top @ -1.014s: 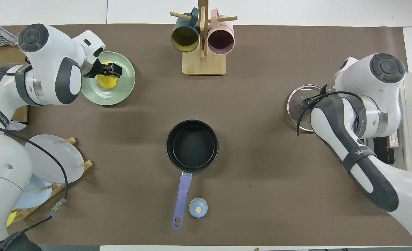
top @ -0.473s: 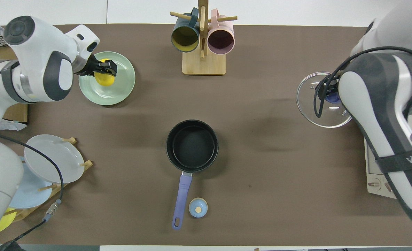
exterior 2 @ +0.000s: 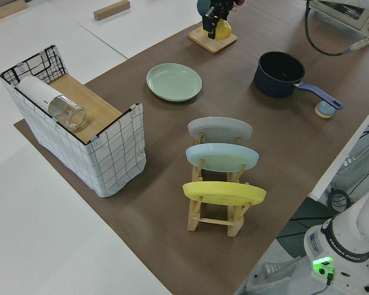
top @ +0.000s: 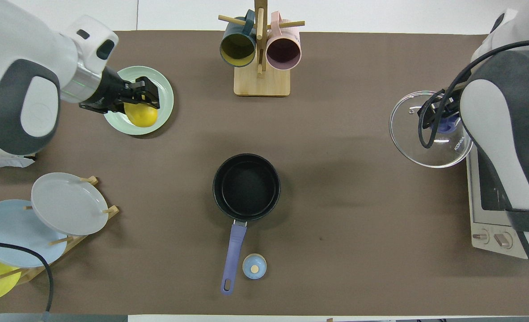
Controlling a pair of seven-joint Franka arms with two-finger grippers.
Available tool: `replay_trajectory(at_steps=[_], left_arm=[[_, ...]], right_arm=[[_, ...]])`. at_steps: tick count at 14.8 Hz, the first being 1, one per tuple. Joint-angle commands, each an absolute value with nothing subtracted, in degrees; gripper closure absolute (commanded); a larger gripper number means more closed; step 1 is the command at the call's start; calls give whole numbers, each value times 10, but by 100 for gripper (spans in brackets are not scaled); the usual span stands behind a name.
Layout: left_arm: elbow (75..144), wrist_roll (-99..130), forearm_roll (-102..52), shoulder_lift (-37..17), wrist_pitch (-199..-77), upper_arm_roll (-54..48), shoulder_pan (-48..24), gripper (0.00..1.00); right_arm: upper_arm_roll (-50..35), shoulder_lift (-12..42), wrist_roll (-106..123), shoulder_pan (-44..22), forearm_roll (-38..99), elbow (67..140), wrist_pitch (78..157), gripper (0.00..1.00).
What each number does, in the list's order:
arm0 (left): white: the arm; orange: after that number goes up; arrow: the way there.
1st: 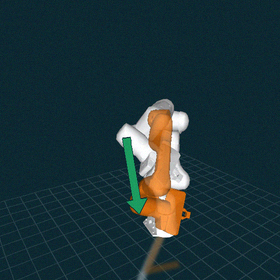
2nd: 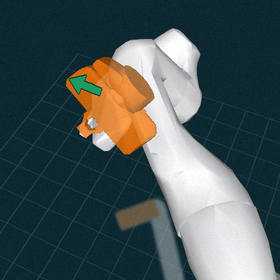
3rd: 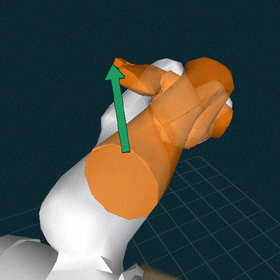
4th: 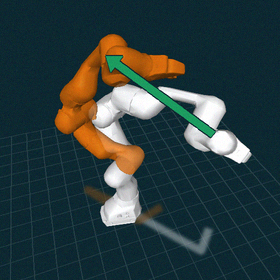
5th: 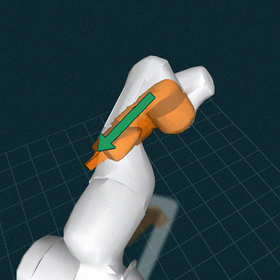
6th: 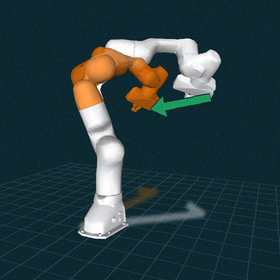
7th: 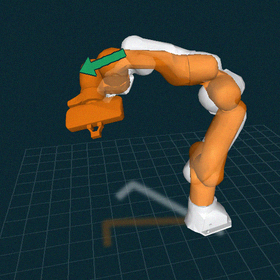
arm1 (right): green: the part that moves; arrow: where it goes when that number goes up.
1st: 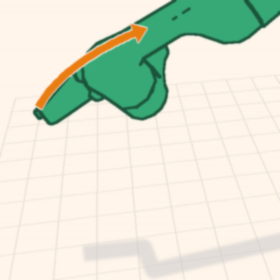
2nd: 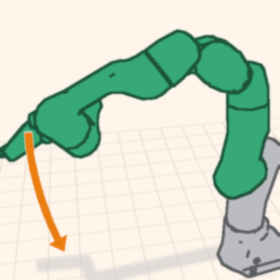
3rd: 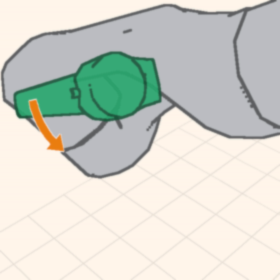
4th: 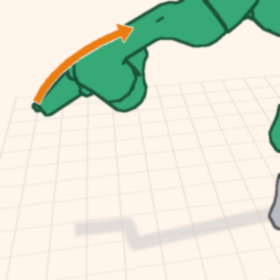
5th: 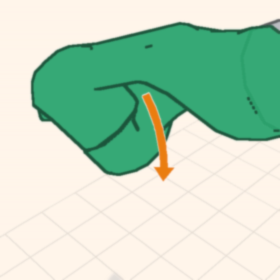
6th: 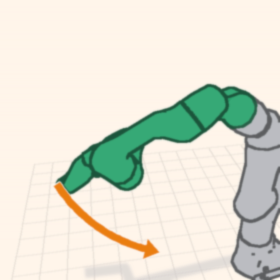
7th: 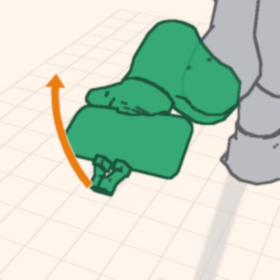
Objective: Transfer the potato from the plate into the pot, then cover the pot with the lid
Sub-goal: 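Carry the potato over the black saucepan with the left gripper, then open the left gripper to drop the potato into the saucepan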
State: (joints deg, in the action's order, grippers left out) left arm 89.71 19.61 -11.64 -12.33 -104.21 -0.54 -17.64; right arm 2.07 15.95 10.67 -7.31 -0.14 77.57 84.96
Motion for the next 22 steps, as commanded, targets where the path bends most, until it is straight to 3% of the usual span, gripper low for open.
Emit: replay_trajectory(at_steps=[1,5,8,22], left_arm=[[1008,263,-127,-57,-1071,5,-251,100],[1126,315,-126,-19,-1191,5,-339,100],[1167,351,-107,-40,-1256,5,-380,100],[1200,410,-55,-124,-1346,6,-435,100]], right_arm=[[12,163,126,-69,10,764,844,100],[12,163,125,-69,10,764,844,100],[12,163,124,-69,10,764,845,100],[11,163,122,-69,11,764,846,100]])
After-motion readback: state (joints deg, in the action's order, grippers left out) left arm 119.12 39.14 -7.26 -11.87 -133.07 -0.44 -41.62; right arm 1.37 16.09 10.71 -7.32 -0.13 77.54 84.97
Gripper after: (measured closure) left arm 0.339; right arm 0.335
